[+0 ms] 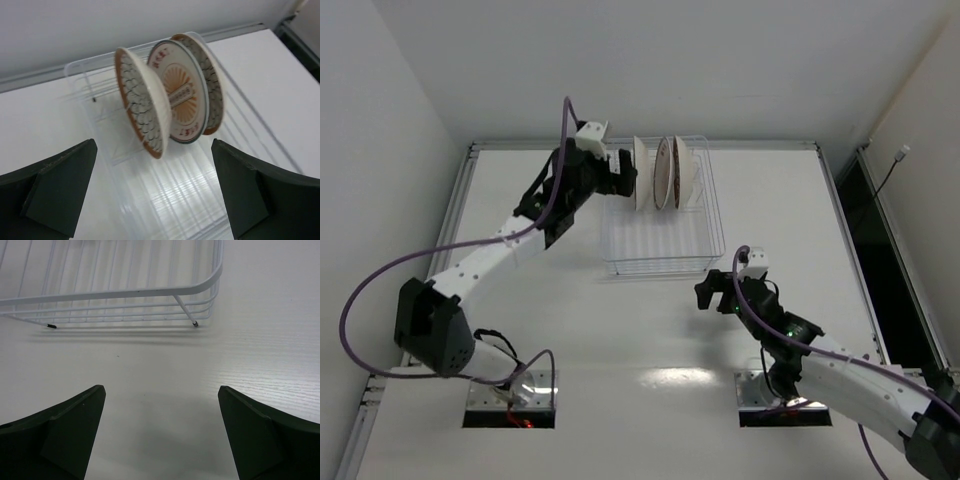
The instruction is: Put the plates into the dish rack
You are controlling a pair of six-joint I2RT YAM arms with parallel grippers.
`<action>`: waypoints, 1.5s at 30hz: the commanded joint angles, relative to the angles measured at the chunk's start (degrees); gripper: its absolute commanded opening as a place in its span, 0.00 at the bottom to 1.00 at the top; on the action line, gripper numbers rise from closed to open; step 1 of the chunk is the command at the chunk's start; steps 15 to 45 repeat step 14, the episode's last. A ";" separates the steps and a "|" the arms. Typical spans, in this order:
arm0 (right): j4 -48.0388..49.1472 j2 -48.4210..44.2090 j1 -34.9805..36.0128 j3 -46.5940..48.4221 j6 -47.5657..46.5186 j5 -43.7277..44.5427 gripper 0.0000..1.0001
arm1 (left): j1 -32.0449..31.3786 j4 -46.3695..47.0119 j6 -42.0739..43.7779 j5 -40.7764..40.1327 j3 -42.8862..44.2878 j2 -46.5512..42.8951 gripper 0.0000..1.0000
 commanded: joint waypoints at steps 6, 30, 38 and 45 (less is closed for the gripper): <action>2.05 -2.60 -0.38 0.09 2.86 1.39 0.96 | -7.53 15.84 9.64 -30.86 -21.28 -16.45 1.00; 0.90 -1.36 0.24 2.12 4.78 2.71 0.98 | -9.92 14.82 4.81 -35.72 -19.45 -14.44 1.00; 0.90 -1.36 0.24 2.12 4.78 2.71 0.98 | -9.92 14.82 4.81 -35.72 -19.45 -14.44 1.00; 0.90 -1.36 0.24 2.12 4.78 2.71 0.98 | -9.92 14.82 4.81 -35.72 -19.45 -14.44 1.00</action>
